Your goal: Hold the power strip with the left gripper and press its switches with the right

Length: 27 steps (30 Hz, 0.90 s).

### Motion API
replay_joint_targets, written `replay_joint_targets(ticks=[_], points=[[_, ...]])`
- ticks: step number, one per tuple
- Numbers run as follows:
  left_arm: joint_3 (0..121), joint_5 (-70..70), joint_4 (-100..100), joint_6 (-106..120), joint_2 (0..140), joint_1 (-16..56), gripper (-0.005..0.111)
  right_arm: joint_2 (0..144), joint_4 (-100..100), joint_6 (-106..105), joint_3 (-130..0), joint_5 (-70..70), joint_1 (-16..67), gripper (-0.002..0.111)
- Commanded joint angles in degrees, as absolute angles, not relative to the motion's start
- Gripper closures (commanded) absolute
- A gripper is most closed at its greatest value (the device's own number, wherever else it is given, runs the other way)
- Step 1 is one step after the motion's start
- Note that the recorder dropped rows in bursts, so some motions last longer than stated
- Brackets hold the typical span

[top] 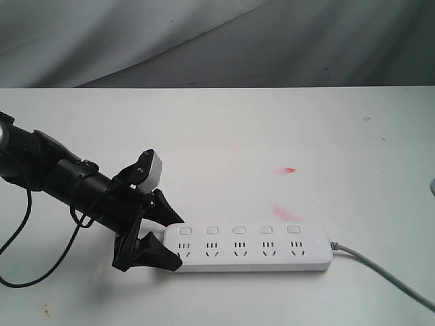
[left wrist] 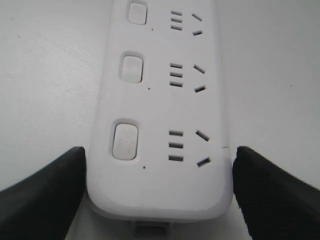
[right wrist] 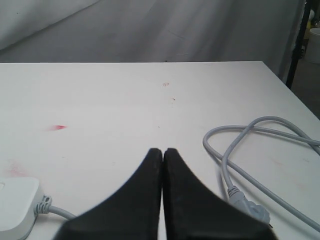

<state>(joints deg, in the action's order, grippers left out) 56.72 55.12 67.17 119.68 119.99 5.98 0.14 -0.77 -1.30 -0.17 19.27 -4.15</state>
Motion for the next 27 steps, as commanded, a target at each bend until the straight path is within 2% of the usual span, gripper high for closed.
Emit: replay_joint_targets(ticks=[1,15,19,20,24,27], points=[[56.97,55.71,66.84,119.85,120.13,6.27,0.046,0.00,-1.03,-1.20,0.00,18.89,-4.66,0.108],[56.97,55.30,67.51,119.85,120.13,6.27,0.045,0.00,-1.03,-1.20,0.00,18.89,-4.66,0.108],[56.97,55.78,67.51,119.74,120.13,6.27,0.008,0.00,-1.03,-1.20,0.00,18.89,-4.66,0.108],[56.97,56.23,67.51,119.45,120.13,6.27,0.003,0.00,-1.03,-1.20,0.00,18.89,-4.66,0.108],[56.97,57.35,67.51,113.59,116.62,6.27,0.002,0.00,-1.03,-1.20,0.00,18.89,-4.66,0.108],[56.97,56.80,67.74,111.15,106.66,6.27,0.002,0.00,-1.03,-1.20,0.00,18.89,-4.66,0.108]])
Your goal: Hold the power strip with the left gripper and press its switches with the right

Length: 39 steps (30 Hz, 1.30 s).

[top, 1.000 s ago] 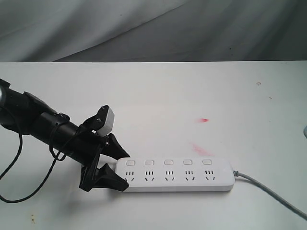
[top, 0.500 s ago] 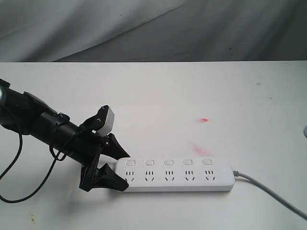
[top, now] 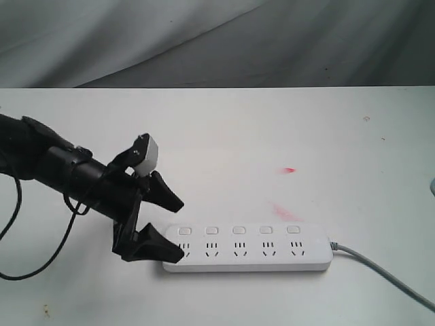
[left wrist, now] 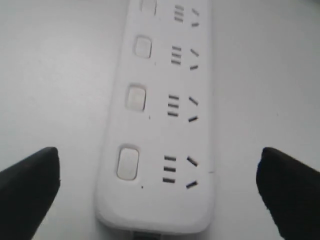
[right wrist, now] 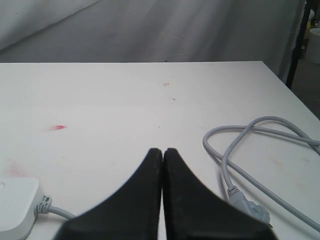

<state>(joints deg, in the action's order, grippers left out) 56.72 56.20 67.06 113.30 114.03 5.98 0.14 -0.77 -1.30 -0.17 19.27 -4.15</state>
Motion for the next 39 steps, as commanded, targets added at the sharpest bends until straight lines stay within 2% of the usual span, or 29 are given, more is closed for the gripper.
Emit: replay_joint_targets(ticks=[1,14,16,18,25,28,39], points=[[56.97,55.99,67.74,111.15,103.96,6.27,0.002,0.00,-1.03,-1.20,0.00,18.89,-4.66,0.108],[56.97,28.78,76.49,104.96,71.01,6.27,0.003,0.00,-1.03,-1.20,0.00,18.89,-4.66,0.108],[56.97,26.31,76.49,104.96,67.10,6.27,0.007,0.00,-1.03,-1.20,0.00,18.89,-4.66,0.108],[56.97,25.05,76.49,104.96,64.06,6.27,0.016,0.00,-1.03,-1.20,0.00,18.89,-4.66,0.108],[56.97,25.37,76.49,104.71,54.92,6.27,0.083,0.00,-1.03,-1.20,0.00,18.89,-4.66,0.108],[56.97,25.48,76.49,104.71,51.76,6.27,0.105,0.00,-1.03,-1.20,0.00,18.89,-4.66,0.108],[56.97,25.47,76.49,104.89,41.96,6.27,0.106,0.00,-1.03,-1.20,0.00,18.89,-4.66,0.108]])
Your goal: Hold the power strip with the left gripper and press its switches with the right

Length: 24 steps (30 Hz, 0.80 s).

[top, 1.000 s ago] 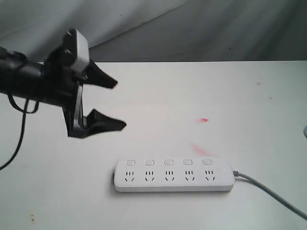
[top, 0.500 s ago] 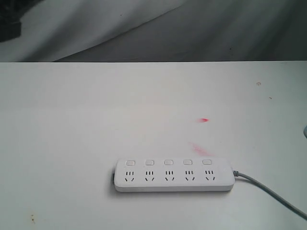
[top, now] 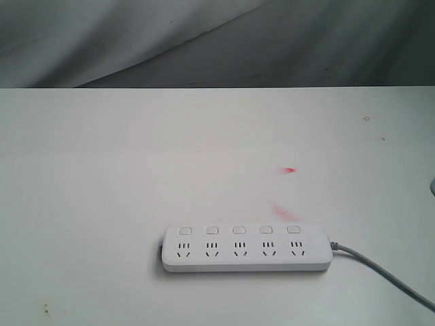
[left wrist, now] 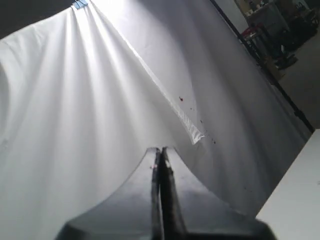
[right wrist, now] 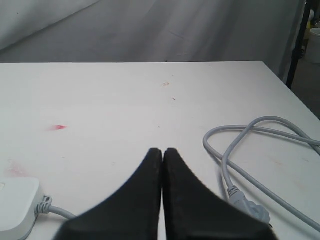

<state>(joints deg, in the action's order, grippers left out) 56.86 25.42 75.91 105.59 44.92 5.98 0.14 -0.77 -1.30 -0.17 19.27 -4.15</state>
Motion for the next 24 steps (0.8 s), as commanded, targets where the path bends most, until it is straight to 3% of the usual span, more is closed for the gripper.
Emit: replay_joint_targets(ticks=[1,15,18,24], points=[[56.97,25.47,76.49,104.89,41.25,6.27,0.106,0.00,-1.03,-1.20,0.00,18.89,-4.66,0.108],[56.97,22.80,45.09,96.06,30.32,6.27,0.106,0.00,-1.03,-1.20,0.00,18.89,-4.66,0.108],[56.97,22.64,35.34,74.65,28.66,6.27,0.106,0.00,-1.03,-1.20,0.00,18.89,-4.66,0.108],[54.99,23.21,6.37,9.29,27.47,6.27,0.106,0.00,-1.03,-1.20,0.00,18.89,-4.66,0.108]])
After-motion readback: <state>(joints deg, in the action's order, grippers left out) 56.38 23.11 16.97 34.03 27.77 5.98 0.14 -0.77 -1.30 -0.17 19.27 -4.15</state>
